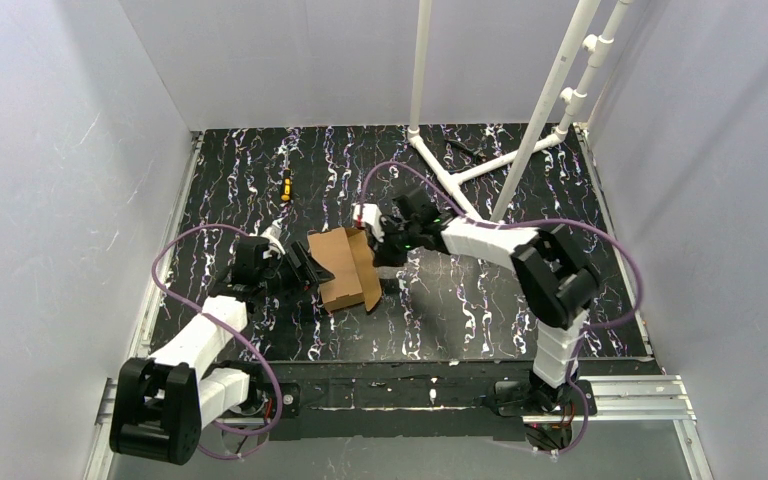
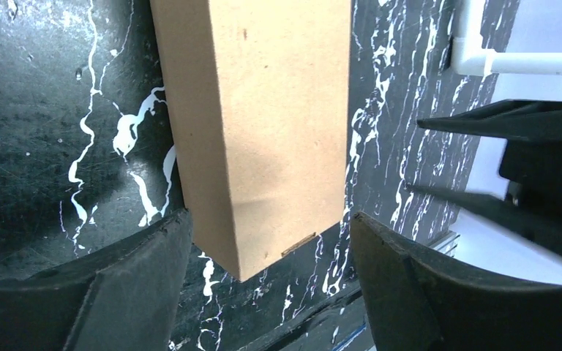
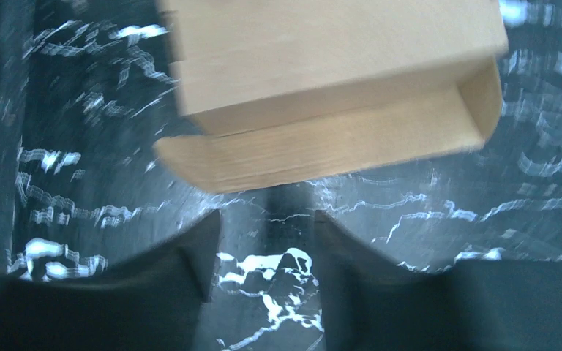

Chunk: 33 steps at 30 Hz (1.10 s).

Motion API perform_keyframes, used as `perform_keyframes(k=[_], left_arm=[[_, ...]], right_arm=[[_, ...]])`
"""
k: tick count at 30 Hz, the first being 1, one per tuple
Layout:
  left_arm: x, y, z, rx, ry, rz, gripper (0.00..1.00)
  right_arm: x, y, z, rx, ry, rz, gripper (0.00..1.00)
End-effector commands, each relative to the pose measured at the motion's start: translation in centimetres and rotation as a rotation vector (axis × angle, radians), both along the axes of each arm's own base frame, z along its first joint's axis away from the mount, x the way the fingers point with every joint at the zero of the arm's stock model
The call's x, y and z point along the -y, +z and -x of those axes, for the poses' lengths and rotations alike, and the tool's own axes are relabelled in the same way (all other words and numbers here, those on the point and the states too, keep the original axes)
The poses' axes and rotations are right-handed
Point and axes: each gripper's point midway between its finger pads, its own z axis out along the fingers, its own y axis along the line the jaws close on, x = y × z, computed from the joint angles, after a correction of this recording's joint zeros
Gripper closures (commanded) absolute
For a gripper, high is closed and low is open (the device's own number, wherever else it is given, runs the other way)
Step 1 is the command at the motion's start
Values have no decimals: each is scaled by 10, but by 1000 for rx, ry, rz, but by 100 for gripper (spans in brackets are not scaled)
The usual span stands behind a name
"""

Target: Fold the paper box

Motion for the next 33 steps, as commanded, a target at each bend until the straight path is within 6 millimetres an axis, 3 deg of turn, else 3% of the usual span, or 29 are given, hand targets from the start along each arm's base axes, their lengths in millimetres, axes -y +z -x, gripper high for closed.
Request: perform_keyframes(k=[1, 3, 5, 9, 13, 23, 33], left_arm=[[-1, 11, -2, 59, -22, -8, 21], [-1, 10, -2, 61, -39, -16, 19], [-3, 9, -2, 51, -53, -40, 19], [0, 4, -2, 22, -76, -32, 21], [0, -1, -4, 10, -68, -32, 21], [1, -4, -9, -4, -65, -33, 22], [-1, -12, -11, -31, -57, -49, 21]], right_arm=[[15, 21, 67, 128, 485, -151, 32], [17, 9, 78, 147, 584, -177, 29], [11, -1, 78, 191, 646, -199, 31], [-9, -16, 64, 299, 629, -170, 36], [-13, -29, 64, 311, 607, -148, 41], [-26, -45, 68, 339, 586, -111, 45], [-26, -47, 72, 330, 582, -115, 54]])
